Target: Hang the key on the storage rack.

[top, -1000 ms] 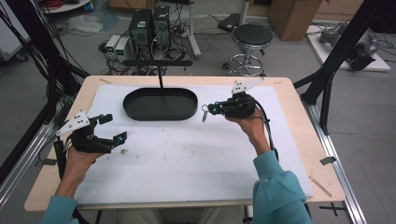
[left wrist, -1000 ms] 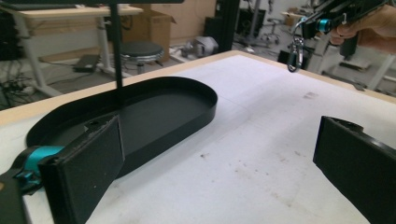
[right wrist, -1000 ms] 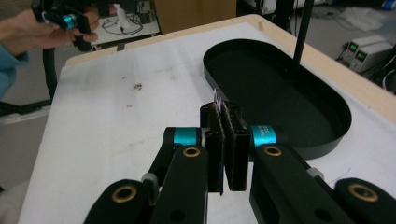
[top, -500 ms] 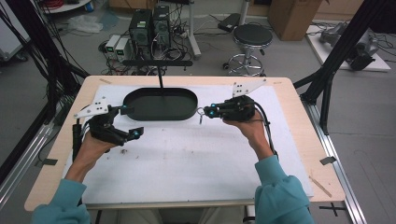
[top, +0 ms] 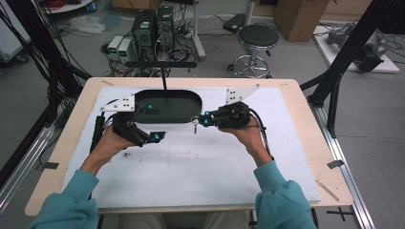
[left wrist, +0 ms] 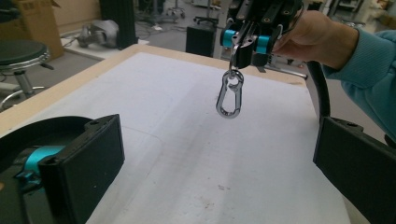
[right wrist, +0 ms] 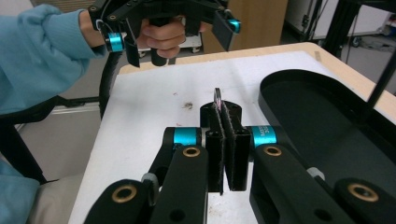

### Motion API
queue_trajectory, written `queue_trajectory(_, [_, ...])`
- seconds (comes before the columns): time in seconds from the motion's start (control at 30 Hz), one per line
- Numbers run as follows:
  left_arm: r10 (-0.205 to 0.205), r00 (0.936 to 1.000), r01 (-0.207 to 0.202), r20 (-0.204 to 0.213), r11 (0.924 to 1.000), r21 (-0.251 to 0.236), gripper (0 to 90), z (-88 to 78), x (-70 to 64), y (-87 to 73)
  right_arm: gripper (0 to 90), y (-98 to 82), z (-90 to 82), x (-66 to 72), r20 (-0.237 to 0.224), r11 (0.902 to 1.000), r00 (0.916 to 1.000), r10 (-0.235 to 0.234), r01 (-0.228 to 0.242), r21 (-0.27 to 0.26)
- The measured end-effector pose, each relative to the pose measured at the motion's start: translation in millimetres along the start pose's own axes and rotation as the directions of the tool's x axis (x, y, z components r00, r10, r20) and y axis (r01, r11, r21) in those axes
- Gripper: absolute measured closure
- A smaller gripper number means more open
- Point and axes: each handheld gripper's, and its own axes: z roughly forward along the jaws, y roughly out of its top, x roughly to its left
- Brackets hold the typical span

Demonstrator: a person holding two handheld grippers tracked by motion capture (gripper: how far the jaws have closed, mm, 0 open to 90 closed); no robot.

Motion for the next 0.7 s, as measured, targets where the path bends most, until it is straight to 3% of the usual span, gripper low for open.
queue_trajectory(0.17, [0.008, 0.9983, -0.008, 0.058, 0.9999, -0.011, 2.4, 12.0, -0.9, 9.1, 89.0, 1.1, 4.0, 1.7, -0.021, 1.0000, 0.9997, -0.008, 0.008, -0.003])
queue_trajectory(0.23, [0.008, 0.9969, -0.006, 0.078, 0.9998, -0.019, 8.9, 16.2, -1.4, 13.1, 89.0, 1.6, 4.9, 2.6, -0.026, 0.9999, 0.9996, -0.011, 0.011, -0.006])
queue_trajectory(0.27, [0.014, 0.9965, -0.013, 0.082, 0.9998, -0.017, 13.9, 17.7, -1.6, 14.5, 89.0, 1.8, 5.0, 2.9, -0.022, 0.9999, 0.9996, -0.015, 0.015, -0.001])
queue_trajectory(0.57, [0.045, 0.9913, -0.047, 0.124, 0.9988, 0.012, 15.0, 36.2, -5.9, 25.4, 89.0, 4.4, 8.8, 6.2, -0.049, 0.9997, 0.9986, -0.022, 0.022, -0.002])
queue_trajectory(0.7, [0.045, 0.9887, -0.049, 0.143, 0.9985, 0.025, 24.5, 38.8, -5.4, 24.2, 89.0, 5.7, 10.4, 8.1, -0.059, 0.9994, 0.9977, -0.033, 0.033, -0.004])
